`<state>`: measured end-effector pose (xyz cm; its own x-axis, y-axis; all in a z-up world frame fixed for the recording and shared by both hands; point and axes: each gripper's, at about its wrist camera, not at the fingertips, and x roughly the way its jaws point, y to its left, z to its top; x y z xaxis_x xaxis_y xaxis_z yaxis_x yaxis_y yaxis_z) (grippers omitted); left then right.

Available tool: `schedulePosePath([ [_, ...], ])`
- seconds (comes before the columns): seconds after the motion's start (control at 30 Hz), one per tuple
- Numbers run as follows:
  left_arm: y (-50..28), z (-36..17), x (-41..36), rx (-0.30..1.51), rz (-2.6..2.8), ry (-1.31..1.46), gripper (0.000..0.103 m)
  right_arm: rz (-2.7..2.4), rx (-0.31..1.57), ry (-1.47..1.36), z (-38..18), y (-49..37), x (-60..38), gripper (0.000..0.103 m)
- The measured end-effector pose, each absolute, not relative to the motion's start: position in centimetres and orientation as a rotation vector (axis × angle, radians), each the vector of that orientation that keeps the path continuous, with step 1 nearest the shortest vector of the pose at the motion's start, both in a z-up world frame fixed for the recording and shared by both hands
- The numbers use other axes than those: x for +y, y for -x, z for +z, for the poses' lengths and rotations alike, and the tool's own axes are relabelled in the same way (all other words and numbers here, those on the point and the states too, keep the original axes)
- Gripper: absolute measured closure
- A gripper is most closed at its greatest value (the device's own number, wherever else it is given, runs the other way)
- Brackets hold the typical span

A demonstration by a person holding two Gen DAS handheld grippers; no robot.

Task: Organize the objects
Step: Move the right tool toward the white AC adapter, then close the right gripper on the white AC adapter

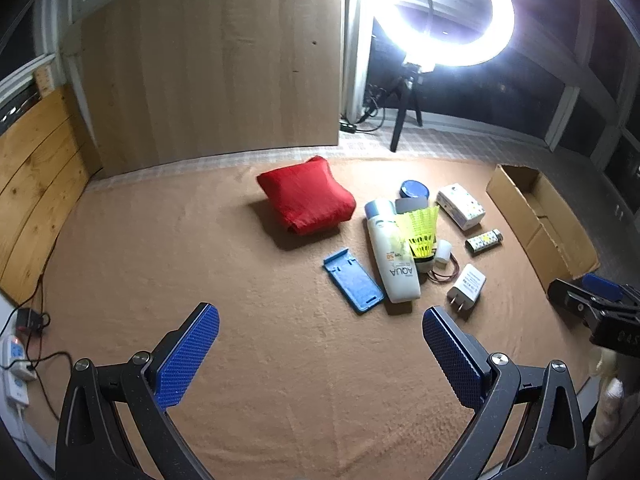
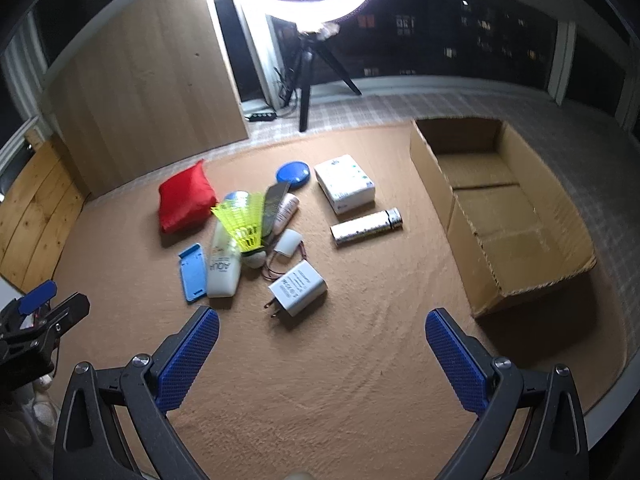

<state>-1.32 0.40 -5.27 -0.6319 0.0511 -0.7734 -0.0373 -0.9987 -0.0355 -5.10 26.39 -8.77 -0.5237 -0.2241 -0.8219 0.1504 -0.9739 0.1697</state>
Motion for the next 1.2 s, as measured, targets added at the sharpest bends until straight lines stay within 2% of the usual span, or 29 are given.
schedulePosePath([
  [0.33, 3.7, -7.5, 5.2, 0.09, 2.659, 1.315, 0.002, -2.504, -0.23, -1.505, -11.9, 6.2, 28.4, 0.003],
  [0.47, 5.0, -8.8, 7.2, 0.119, 2.591, 1.334, 0.004, -2.506, -0.242, -1.526, -12.6, 6.1, 29.2, 0.017],
  [0.6, 6.8, -10.2, 9.0, 0.094, 2.525, 1.363, 0.013, -2.489, -0.274, -1.558, -13.3, 6.0, 30.1, 0.028],
  [0.7, 8.2, -11.1, 10.3, 0.076, 2.466, 1.383, 0.016, -2.482, -0.297, -1.573, -13.8, 5.8, 30.7, 0.032],
  [0.77, 8.8, -11.6, 11.2, 0.073, 2.429, 1.386, 0.018, -2.481, -0.315, -1.582, -14.0, 5.5, 31.2, 0.034],
  [0.97, 10.7, -13.2, 14.2, 0.067, 2.318, 1.407, 0.032, -2.496, -0.368, -1.598, -14.5, 5.0, 32.9, 0.035],
  [1.03, 11.3, -13.8, 15.2, 0.062, 2.278, 1.42, 0.04, -2.5, -0.387, -1.602, -14.6, 4.9, 33.5, 0.035],
  [1.2, 12.3, -15.1, 16.6, 0.049, 2.237, 1.44, 0.049, -2.513, -0.411, -1.608, -14.7, 4.7, 34.4, 0.036],
])
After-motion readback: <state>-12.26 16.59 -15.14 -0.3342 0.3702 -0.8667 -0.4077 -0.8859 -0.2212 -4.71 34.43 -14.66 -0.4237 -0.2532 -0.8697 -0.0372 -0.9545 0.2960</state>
